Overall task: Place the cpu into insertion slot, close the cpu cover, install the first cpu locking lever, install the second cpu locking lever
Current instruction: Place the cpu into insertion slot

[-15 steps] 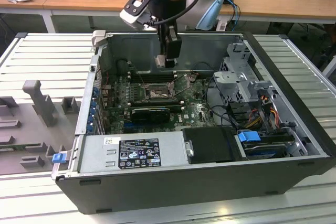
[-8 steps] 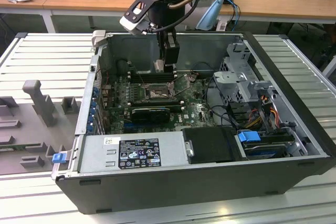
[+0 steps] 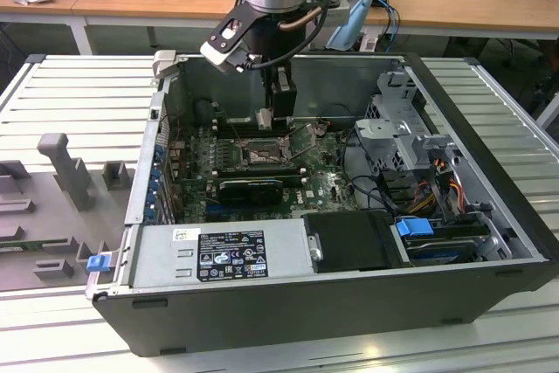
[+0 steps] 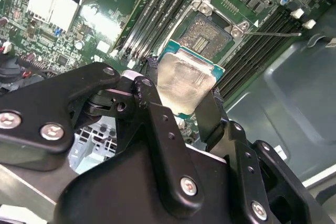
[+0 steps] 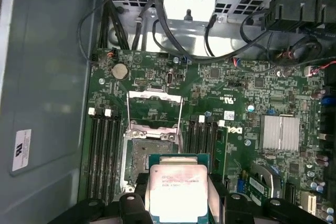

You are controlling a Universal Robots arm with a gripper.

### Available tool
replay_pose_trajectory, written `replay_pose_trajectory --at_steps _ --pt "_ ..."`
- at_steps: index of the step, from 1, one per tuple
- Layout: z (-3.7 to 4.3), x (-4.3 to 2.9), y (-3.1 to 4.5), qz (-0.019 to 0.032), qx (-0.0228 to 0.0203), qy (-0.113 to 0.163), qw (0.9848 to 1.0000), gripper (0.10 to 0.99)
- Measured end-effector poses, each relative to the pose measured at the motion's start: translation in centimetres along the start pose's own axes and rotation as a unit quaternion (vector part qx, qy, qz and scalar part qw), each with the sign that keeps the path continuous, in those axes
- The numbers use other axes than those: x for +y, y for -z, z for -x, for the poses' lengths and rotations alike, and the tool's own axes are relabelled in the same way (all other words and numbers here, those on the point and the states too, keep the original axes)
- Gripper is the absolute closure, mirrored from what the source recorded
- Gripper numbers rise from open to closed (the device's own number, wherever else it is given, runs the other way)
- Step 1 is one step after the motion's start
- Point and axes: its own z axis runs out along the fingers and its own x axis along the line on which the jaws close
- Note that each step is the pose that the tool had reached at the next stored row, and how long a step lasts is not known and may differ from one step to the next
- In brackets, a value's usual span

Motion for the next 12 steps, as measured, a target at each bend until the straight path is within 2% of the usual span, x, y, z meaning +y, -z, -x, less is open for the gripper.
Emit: replay_pose_trajectory --at_steps 2,4,9,12 --pt "0.00 -0.02 -0.29 0.0004 -0.0014 -0.022 0.9998 0.561" --pt "0.01 -0.05 -0.77 0.0005 -0.0022 -0.029 0.9996 0.561" --pt "-0.01 -0.14 -2.04 0.0006 -0.0024 -0.031 0.9995 0.561" --pt "-0.33 -0.17 -2.78 0.0006 -0.0022 -0.031 0.9995 0.561"
